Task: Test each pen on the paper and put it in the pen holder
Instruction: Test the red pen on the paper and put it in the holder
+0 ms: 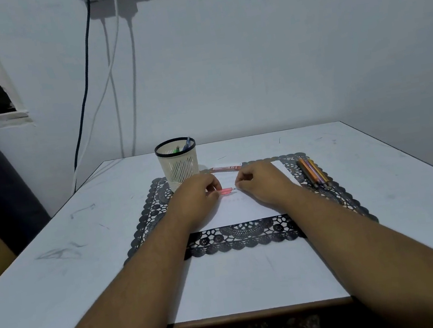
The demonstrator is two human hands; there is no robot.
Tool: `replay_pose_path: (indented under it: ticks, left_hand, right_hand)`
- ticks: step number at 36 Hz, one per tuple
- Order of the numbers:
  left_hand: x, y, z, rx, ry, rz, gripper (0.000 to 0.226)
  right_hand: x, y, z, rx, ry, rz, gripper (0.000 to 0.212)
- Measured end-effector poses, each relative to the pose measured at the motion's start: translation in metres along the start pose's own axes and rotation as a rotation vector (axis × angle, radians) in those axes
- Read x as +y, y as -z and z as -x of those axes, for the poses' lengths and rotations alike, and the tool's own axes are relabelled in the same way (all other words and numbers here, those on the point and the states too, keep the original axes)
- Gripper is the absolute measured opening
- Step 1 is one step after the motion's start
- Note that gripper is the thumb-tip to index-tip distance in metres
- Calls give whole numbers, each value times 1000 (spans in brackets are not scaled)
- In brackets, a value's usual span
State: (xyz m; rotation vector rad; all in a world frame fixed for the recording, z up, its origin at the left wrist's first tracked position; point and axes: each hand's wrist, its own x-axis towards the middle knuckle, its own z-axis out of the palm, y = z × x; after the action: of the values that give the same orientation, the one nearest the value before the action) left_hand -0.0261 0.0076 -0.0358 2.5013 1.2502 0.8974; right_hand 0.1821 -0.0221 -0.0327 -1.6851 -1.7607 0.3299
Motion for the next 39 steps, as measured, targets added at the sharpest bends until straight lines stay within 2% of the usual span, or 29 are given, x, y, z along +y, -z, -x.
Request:
replay_pose_path:
  ticks: [12,18,21,28,39]
  left_hand:
    - [0,-1,2,-59,-6,4,8]
    - [5,2,1,-70,-16,-14,6]
    - [6,2,2,-76,-27,-15,6]
    - [4,0,2,-68,-42,17,4]
    - [5,1,1,-78,-40,31,7]
  right_hand:
    - [-2,-1,2,-42,-14,-135,14]
    - [13,16,10,-71,-115,-383,17]
    - [12,22,15,-133,-111,-461,9]
    - [6,20,16,-179,-63,-304,5]
    - [1,20,20,-194,-65,-346,6]
